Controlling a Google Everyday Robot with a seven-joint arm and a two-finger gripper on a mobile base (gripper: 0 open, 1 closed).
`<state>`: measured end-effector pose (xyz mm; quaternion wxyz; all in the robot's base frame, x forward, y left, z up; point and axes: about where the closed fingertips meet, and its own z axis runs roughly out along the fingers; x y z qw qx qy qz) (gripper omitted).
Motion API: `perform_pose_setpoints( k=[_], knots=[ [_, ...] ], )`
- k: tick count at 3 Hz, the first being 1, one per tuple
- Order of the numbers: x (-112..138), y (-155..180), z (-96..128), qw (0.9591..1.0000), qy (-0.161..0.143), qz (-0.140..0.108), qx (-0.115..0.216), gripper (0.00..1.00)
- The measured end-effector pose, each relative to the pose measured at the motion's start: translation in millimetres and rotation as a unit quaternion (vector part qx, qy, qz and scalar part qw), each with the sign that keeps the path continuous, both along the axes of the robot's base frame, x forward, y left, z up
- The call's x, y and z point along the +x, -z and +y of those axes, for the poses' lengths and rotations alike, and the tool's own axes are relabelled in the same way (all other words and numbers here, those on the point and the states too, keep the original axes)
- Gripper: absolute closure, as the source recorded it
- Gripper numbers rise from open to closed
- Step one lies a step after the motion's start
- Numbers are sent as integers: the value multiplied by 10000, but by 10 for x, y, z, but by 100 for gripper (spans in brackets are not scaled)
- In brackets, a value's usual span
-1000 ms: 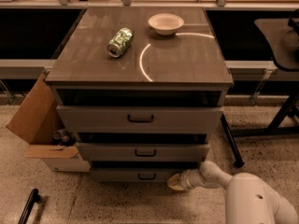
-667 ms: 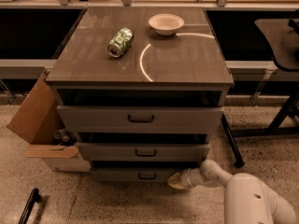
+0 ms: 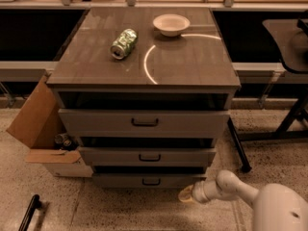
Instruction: Close bottom drawer
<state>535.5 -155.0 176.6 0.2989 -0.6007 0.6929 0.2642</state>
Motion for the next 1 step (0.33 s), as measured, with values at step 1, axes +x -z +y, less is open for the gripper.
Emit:
perform_pose_setpoints(
  k=[1],
  knots=[
    [-511,-219,-111,9991,-387,22,163,100]
  ],
)
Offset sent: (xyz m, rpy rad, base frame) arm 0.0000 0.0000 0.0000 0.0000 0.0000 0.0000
